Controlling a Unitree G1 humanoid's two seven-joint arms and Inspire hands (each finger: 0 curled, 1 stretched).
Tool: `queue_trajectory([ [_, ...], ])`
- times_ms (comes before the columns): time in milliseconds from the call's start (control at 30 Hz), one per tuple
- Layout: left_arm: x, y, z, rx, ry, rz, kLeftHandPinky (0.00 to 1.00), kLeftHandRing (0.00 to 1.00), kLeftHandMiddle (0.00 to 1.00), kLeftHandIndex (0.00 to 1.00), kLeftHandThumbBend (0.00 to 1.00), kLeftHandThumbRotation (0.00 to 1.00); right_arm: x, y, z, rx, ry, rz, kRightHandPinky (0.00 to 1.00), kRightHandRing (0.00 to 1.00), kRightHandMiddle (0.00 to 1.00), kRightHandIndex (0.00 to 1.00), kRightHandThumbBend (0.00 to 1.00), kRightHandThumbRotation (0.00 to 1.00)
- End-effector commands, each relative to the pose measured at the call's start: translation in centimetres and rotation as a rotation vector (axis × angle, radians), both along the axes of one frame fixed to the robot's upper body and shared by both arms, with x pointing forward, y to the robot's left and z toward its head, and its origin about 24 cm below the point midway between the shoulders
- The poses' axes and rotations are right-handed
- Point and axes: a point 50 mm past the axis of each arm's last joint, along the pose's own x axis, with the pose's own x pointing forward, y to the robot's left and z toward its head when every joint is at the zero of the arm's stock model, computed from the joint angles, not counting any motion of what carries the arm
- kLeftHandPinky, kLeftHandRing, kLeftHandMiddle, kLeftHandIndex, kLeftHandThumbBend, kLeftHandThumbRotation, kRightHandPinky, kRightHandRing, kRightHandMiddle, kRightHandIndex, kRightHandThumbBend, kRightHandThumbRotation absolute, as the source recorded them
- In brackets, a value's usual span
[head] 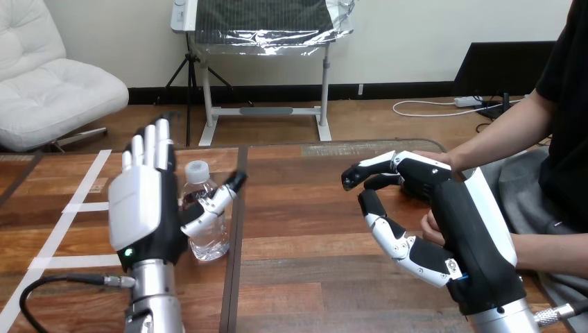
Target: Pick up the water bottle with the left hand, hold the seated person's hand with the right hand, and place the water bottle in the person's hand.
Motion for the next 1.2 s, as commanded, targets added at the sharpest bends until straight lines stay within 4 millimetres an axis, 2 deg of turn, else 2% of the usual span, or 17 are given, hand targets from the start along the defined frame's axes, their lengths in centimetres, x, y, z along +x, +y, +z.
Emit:
queue_trajectory([
  [0, 2.0, 0.0, 1.9, -0.088, -0.062, -0.01, 0.93, 0.99, 1.0, 1.0, 0.83, 0.72, 1.1, 0.1, 1.4, 0.011, -0.069, 0.009, 0.62, 0.71, 0.64, 0.55, 0.26, 0.0],
  [500, 3.2, 0.6, 1.8, -0.237, 0.03, -0.021, 0.88, 0.95, 0.99, 1.0, 0.91, 0.65, 1.1, 0.1, 1.4, 0.011, -0.068, 0.016, 0.62, 0.7, 0.64, 0.55, 0.27, 0.0],
  [1167, 4.5, 0.9, 1.8, -0.273, 0.181, -0.04, 0.84, 0.92, 0.95, 0.99, 0.96, 0.59, 1.0, 0.0, 1.4, 0.003, -0.065, 0.012, 0.61, 0.7, 0.64, 0.55, 0.28, 0.0],
])
